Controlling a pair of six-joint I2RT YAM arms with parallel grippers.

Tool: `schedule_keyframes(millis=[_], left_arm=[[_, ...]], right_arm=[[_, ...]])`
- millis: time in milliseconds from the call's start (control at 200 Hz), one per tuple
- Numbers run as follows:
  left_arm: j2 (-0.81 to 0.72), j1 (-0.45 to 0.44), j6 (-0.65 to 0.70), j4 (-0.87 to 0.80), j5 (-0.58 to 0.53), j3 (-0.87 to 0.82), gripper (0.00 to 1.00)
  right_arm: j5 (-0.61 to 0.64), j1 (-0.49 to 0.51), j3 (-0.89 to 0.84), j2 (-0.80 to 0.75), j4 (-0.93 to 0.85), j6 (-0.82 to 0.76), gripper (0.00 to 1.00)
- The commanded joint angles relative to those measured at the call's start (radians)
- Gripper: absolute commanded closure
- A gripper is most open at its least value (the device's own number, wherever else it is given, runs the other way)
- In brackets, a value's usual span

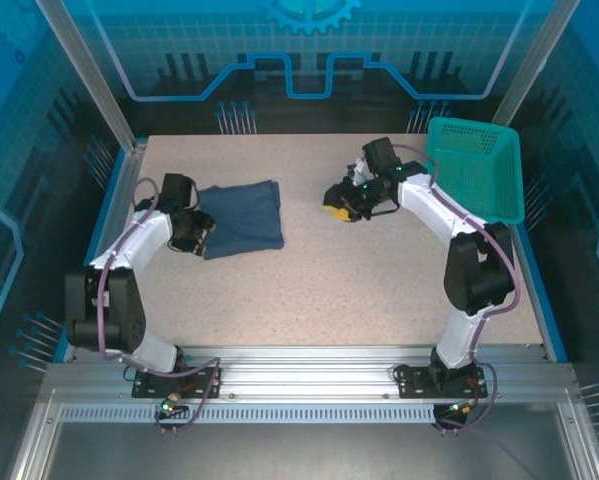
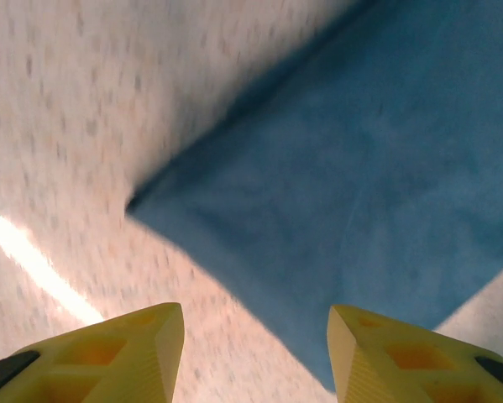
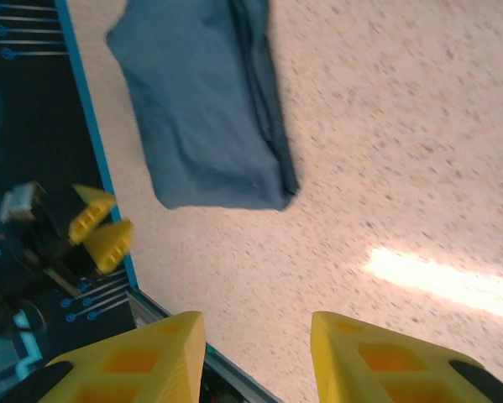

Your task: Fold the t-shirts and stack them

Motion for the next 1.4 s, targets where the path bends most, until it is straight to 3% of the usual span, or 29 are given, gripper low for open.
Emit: schedule_keyframes(millis=[0, 165, 365, 505, 635, 750, 830, 1180, 1396], left_arm=[[0.117, 0.031, 0.262, -0.001, -0.025, 0.084, 0.49], [0.198, 0.039, 0.443, 0.108, -0.032, 0.103, 0.48], [0.350, 0.039, 0.484, 0.068, -0.016, 0.202, 0.52], [0.421, 0.040, 0.469, 0.067, -0.020, 0.266, 0.69], [0.505, 0.039, 0.462, -0.032, -0.060, 0.365, 0.75], [0.533, 0.046, 0.458, -0.052, -0.119, 0.412, 0.91], [0.558, 0.067, 0.443, -0.078, -0.149, 0.465, 0.95], [0.735, 0.199, 0.415, -0.227, -0.302, 0.859, 1.00], [0.884, 0.270, 0.407, -0.321, -0.318, 1.136, 1.00]], right_arm=[[-0.052, -0.017, -0.076, -0.038, 0.012, -0.043, 0.61], [-0.067, -0.029, -0.112, -0.054, 0.026, -0.036, 0.61], [-0.070, -0.029, -0.109, -0.047, 0.031, -0.026, 0.61], [-0.070, -0.029, -0.112, -0.042, 0.028, -0.025, 0.61], [-0.072, -0.033, -0.117, -0.040, 0.028, -0.021, 0.62], [-0.066, -0.040, -0.117, -0.042, 0.026, -0.018, 0.62], [-0.065, -0.044, -0.122, -0.046, 0.028, -0.014, 0.62], [-0.057, -0.068, -0.173, -0.062, 0.037, -0.005, 0.62], [-0.045, -0.076, -0.177, -0.059, 0.020, -0.007, 0.62]])
